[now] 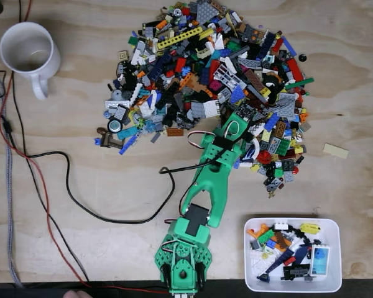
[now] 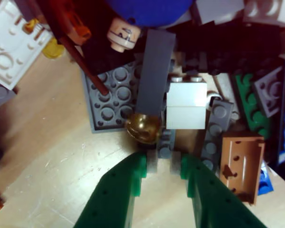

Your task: Find the closest Lego and put it in the bin.

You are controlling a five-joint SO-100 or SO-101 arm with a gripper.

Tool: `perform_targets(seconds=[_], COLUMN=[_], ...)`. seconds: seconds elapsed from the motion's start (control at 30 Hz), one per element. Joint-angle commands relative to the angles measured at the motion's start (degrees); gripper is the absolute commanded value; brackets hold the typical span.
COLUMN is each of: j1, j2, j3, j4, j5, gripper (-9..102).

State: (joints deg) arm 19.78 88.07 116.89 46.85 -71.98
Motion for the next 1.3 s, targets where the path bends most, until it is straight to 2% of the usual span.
perform_targets(seconds=[0.0,0.4,0.63,0.93,1.27], j1=[-0.79,-0.62,4.83,19.95,42.63], j2=[0.7,7.91,17.31,29.18,42.71], j3=[-4.13,-10.2,-13.54,-16.35,-15.03], j4=[-0.79,5.98,12.13,20.48,27.42], j5=[0.0,-0.53,-2.2,-6.33,-10.46], gripper=[2,2,2,2,3])
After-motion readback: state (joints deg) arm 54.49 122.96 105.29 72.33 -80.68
